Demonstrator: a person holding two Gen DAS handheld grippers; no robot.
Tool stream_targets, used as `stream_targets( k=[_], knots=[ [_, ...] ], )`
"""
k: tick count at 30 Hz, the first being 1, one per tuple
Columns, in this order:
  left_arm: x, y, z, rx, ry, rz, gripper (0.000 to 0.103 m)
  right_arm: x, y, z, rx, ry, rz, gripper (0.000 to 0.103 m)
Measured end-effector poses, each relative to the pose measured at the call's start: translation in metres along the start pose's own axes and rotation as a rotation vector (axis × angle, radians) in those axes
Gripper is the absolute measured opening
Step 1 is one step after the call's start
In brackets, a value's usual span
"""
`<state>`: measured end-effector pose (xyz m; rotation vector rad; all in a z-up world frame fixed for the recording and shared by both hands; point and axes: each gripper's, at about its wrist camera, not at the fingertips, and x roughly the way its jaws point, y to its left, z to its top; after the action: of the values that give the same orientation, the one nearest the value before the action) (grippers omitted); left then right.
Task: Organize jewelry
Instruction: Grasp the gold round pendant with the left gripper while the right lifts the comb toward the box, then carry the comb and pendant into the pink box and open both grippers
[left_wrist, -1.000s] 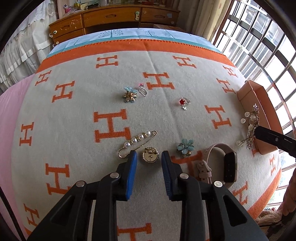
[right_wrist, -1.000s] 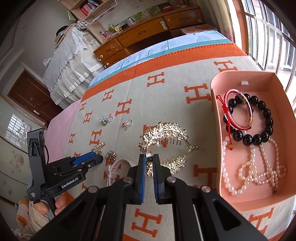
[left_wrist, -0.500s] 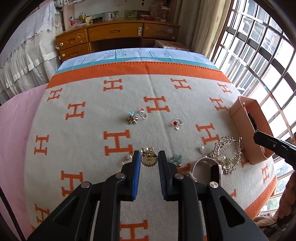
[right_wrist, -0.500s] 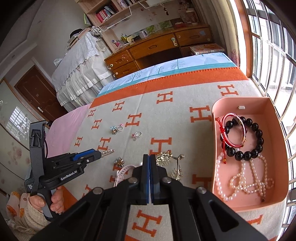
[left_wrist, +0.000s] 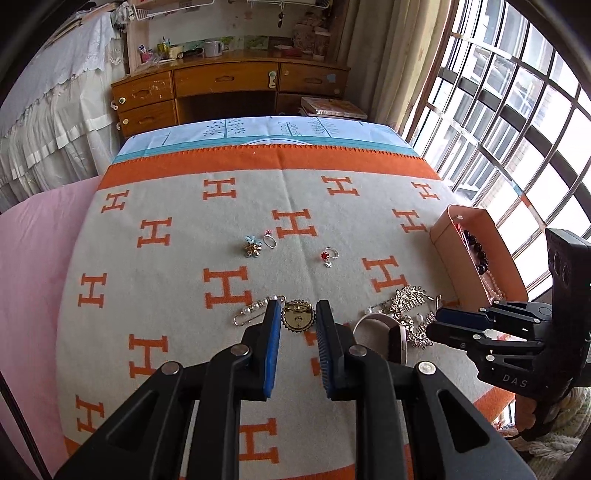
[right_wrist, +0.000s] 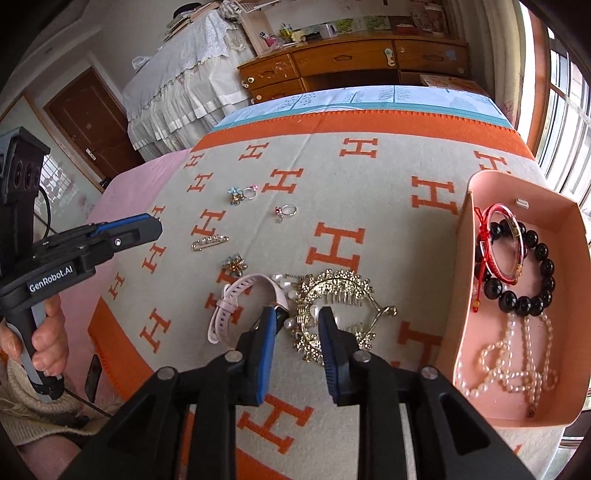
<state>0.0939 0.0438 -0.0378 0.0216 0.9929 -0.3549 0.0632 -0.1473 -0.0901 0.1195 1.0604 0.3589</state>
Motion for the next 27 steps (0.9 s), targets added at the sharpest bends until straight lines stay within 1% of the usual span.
stream_targets(
  k=[3,8,10,11,12,13,14,16,21,24,27],
  knots=[
    [0.001,0.006,-0.002,-0.016,0.007,-0.002,0.017,0.008,0.003,-0.002,-0.029,0.002,-0.048,0.024],
    [0.001,0.013,-0.004,-0.032,0.008,-0.004,0.017,0.025,0.011,-0.001,-0.070,0.028,-0.087,0.024],
    [0.001,0.015,-0.004,-0.036,0.008,-0.005,0.017,0.032,0.015,-0.002,-0.090,0.040,-0.130,0.024],
    [0.001,0.016,-0.005,-0.038,0.008,-0.005,0.017,0.031,0.017,-0.001,-0.095,0.022,-0.130,0.024],
    [0.002,0.016,-0.005,-0.039,0.007,-0.006,0.017,0.032,0.019,-0.001,-0.102,0.024,-0.139,0.023],
    [0.001,0.016,-0.005,-0.040,0.007,-0.006,0.017,0.033,0.021,-0.001,-0.113,0.024,-0.149,0.021],
    [0.001,0.017,-0.005,-0.040,0.008,-0.007,0.017,0.035,0.023,-0.002,-0.128,0.033,-0.161,0.016],
    [0.001,0.017,-0.005,-0.040,0.006,-0.007,0.017,0.033,0.025,-0.003,-0.133,0.029,-0.161,0.009],
    [0.002,0.019,-0.006,-0.040,0.009,-0.004,0.017,0.022,0.019,-0.003,-0.079,-0.008,-0.149,0.009],
    [0.010,0.021,-0.008,-0.043,0.033,-0.001,0.017,0.007,0.017,0.000,-0.060,-0.056,-0.139,0.009],
    [0.027,0.023,-0.012,-0.043,0.065,0.006,0.017,-0.010,0.017,0.001,-0.053,-0.103,-0.133,0.009]
  ],
)
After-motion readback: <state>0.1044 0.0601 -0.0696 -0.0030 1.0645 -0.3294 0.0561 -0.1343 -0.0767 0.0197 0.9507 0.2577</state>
